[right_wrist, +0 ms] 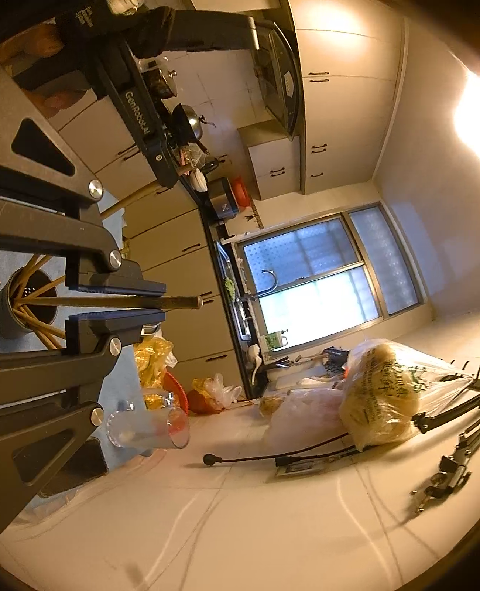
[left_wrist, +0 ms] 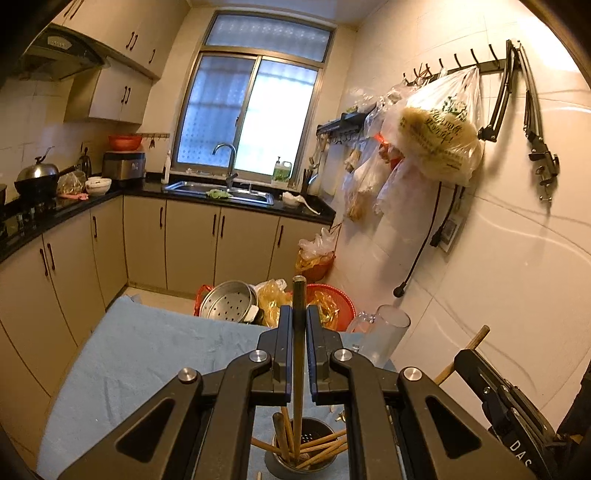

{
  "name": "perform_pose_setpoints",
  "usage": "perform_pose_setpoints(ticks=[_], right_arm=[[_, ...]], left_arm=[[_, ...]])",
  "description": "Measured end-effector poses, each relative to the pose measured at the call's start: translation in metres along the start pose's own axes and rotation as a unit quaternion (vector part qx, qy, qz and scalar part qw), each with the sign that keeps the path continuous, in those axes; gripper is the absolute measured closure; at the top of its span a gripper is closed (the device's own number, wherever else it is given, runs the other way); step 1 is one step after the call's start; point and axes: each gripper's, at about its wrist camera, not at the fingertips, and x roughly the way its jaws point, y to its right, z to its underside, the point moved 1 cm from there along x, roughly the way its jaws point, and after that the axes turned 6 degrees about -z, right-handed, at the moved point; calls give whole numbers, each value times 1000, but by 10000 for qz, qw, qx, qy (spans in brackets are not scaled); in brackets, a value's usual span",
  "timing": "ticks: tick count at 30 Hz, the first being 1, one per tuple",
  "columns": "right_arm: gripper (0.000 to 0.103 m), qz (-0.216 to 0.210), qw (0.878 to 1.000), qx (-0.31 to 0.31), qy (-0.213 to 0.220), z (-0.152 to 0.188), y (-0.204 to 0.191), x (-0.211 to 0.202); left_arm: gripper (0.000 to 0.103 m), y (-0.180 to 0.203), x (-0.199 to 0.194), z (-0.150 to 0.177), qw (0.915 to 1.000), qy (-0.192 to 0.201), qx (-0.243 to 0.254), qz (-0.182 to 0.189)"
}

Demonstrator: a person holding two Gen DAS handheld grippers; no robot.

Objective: Organize utensils
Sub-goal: 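Lower the chopstick into the grey cup and open the left gripper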

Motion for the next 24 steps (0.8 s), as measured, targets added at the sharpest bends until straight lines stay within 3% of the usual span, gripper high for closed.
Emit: perform_pose_setpoints(ticks=[24], right_arm=[[94, 181, 9977, 209, -621, 52, 22, 25]], left_arm=[[96, -8, 24, 47, 9966, -825, 76, 4]])
